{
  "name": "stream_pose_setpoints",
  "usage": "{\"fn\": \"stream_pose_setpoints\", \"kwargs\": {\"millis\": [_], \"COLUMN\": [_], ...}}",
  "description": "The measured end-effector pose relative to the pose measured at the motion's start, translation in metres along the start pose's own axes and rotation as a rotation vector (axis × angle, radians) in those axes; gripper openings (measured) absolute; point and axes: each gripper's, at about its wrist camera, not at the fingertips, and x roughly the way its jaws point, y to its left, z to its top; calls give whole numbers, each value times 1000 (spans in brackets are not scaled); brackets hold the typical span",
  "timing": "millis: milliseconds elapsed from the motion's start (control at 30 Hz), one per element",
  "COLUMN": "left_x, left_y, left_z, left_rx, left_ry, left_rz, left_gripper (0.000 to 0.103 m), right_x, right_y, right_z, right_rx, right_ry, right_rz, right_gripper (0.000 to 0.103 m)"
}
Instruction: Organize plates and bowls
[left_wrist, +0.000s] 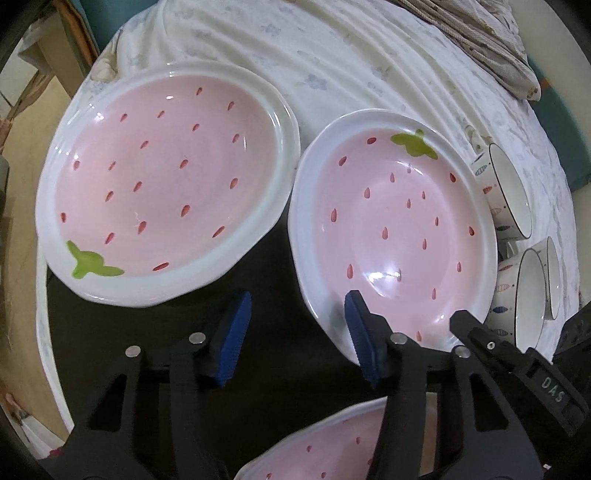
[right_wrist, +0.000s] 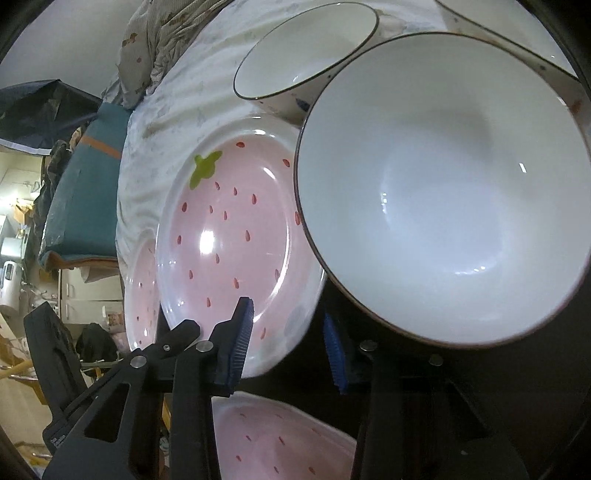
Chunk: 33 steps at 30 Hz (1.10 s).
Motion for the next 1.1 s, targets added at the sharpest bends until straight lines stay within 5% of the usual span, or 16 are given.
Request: {"fn": "stream_pose_setpoints", "kwargs": {"millis": [400, 533, 700, 767, 800, 1100], "left_x": [13, 16, 15, 13, 12, -10], "left_y": [-5, -11, -15, -17, -19, -19], "left_z": [8, 9, 5, 5, 5, 3], "left_rx": [30, 41, 39, 44, 52, 61], "left_ry": [-4, 10, 15, 15, 14, -8], "left_rz": [-11, -61, -68, -74, -75, -74], "left_gripper": [44, 25, 24, 23, 23, 20], "right_x": [8, 9, 9, 8, 8, -8], "right_y": [2, 1, 2, 5, 6, 12], "right_z": [3, 3, 4, 3, 3, 2], "right_rx": [-18, -17, -33, -57, -66, -65], "right_ry": [-10, -4, 4, -6, -12, -36], "right_rz": [9, 14, 19, -13, -38, -19], "right_gripper": [39, 41, 41, 33, 19, 17]}}
